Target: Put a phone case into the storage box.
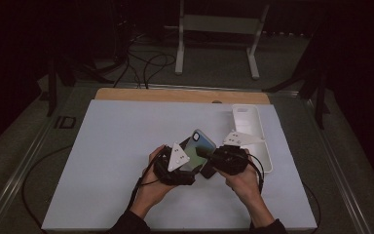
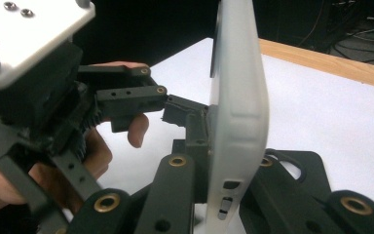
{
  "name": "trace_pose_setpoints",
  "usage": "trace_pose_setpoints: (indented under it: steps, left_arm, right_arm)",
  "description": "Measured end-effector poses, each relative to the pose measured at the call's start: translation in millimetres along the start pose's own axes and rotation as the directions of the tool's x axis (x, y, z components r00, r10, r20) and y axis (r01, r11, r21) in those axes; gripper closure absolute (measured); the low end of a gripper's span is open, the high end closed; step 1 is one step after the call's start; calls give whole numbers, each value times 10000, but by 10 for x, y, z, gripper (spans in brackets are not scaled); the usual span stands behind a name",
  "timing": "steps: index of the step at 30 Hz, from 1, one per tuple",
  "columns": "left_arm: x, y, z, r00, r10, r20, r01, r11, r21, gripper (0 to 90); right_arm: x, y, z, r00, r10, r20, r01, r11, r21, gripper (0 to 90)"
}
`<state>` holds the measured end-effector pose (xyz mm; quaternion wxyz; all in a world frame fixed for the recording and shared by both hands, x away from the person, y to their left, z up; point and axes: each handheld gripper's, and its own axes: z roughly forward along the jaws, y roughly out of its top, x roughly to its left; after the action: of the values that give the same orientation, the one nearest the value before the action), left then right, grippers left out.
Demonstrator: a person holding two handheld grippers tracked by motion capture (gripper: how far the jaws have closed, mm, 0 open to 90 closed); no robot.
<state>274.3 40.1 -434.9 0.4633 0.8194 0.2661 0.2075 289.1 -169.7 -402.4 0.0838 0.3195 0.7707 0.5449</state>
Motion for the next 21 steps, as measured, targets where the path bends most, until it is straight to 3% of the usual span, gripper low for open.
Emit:
trace_pose_setpoints:
  steps: [9, 15, 16, 21]
  left_arm:
    - [132, -12, -100, 9981, -417, 445, 418, 9991, -5, 158]
    - [199, -23, -161, 9968, -634, 483, 639, 9979, -91, 145]
    - [234, -32, -196, 9951, -728, 667, 741, 9971, -175, 145]
    - [294, -51, -242, 9915, -885, 957, 908, 9957, -206, 124]
  right_arm:
    - [-54, -5, -33, 10000, 40, 91, -39, 9999, -101, 867]
    - [-64, 15, -61, 10000, -72, 7, 72, 9998, -182, 867]
    - [-67, 18, -69, 10000, -85, 1, 85, 9998, -180, 867]
    - [-90, 33, -126, 9995, -37, -309, 26, 9993, -364, 866]
